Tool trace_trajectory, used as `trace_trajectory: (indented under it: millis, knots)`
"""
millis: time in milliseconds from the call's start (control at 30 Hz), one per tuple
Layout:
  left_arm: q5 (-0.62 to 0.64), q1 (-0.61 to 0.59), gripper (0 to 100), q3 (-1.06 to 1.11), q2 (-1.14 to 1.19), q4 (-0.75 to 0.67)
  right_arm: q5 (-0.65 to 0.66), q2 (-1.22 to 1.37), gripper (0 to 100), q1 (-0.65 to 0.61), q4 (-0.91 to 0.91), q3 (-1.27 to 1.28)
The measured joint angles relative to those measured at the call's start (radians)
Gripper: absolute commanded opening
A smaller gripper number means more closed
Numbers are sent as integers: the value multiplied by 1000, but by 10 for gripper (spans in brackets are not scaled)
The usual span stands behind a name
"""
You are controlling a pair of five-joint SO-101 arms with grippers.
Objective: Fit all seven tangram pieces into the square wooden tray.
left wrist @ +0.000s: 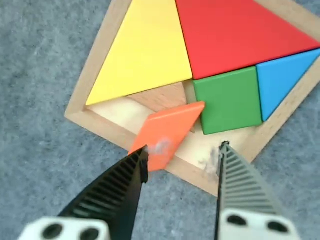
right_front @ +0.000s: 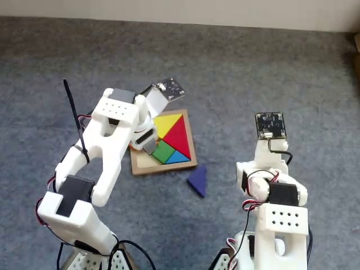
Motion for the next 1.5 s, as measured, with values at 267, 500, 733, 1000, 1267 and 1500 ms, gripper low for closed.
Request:
trace_trajectory:
  millis: [267,500,733,1000,1267,1500]
  knots:
    - [2,-51,231,-31,133,-110,0,0,113,0,0,0]
    - [0,-52,227,-48,172,-118,0,0,113,0,0,0]
    - [-2,-52,189,-48,172,-120,0,0,113,0,0,0]
    - [-2,-52,122,-48,176,-123,0,0,113,0,0,0]
    - [2,-52,193,-37,106,-63,0,0,113,0,0,0]
    - [3,-41,244,8,-163,29,0,0,113,0,0,0]
